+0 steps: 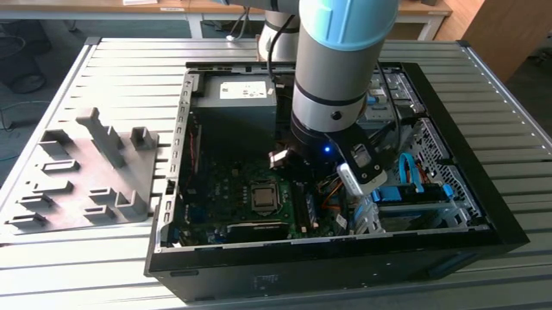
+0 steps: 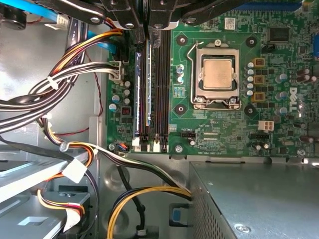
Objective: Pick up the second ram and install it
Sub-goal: 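Insert the second ram into the second slot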
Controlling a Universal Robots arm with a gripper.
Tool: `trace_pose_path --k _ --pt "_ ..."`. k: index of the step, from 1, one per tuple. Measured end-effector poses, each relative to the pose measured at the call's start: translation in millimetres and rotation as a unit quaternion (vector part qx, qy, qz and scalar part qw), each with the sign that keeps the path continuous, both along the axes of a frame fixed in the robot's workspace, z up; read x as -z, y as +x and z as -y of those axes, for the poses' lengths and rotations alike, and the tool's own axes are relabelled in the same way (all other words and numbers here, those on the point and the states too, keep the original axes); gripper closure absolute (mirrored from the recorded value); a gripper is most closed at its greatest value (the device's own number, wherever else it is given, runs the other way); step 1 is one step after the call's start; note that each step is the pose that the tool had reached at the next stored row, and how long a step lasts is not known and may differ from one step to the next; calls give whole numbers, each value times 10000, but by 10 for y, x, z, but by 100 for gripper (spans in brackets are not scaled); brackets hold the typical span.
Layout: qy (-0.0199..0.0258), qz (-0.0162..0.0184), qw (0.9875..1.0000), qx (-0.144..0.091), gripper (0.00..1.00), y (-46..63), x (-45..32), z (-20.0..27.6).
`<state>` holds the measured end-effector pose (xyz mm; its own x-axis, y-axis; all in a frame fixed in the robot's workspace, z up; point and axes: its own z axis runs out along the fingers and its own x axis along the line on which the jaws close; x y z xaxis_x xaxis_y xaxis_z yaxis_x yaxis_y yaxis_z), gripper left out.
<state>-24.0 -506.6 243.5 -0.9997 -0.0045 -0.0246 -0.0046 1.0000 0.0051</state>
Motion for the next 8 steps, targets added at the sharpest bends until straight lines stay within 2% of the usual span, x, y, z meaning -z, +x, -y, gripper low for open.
trace_pose_path --k 8 --pt "-4 0 10000 0 86 0 28 -2"
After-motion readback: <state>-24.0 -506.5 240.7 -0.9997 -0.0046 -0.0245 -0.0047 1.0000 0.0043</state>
